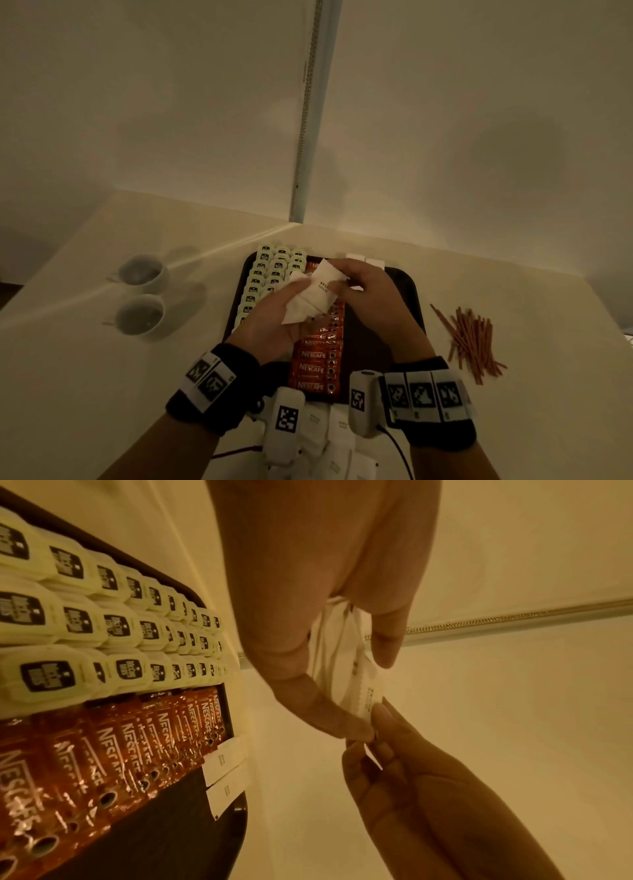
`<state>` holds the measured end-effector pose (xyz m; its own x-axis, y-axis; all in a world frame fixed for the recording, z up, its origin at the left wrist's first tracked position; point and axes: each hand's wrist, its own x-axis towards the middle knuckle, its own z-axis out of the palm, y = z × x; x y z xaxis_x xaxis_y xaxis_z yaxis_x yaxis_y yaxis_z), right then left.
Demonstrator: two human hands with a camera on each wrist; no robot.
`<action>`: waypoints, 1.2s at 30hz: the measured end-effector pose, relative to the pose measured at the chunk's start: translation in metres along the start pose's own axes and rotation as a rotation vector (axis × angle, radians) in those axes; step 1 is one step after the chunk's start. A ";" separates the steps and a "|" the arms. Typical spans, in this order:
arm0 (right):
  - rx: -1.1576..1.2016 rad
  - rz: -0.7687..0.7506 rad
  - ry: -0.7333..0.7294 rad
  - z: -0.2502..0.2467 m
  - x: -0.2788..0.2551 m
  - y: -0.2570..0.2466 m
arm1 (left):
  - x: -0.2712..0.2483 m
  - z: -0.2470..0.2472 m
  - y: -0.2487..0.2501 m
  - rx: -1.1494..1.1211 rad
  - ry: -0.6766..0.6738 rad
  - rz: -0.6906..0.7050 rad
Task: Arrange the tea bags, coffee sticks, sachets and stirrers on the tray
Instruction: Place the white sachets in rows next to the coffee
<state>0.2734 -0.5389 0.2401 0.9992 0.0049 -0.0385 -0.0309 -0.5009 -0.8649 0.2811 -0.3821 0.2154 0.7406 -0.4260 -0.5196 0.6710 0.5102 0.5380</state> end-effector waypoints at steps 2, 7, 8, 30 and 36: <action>0.064 0.005 0.025 -0.003 0.000 0.000 | 0.003 0.001 0.000 0.027 0.014 0.016; 0.295 0.033 0.052 -0.006 0.000 -0.001 | 0.006 0.005 0.002 -0.003 -0.032 0.095; 0.410 0.073 0.061 -0.004 0.001 0.000 | 0.006 0.007 0.003 0.006 -0.058 0.137; 0.531 0.109 0.171 0.020 0.008 0.020 | 0.022 0.009 0.020 0.552 0.090 0.594; 0.447 0.191 0.316 0.000 0.027 0.067 | 0.030 -0.002 0.021 0.070 0.045 0.291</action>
<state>0.2980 -0.5725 0.1808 0.9315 -0.3423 -0.1227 -0.1497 -0.0535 -0.9873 0.3172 -0.3830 0.2101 0.9007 -0.2352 -0.3652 0.4330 0.5524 0.7123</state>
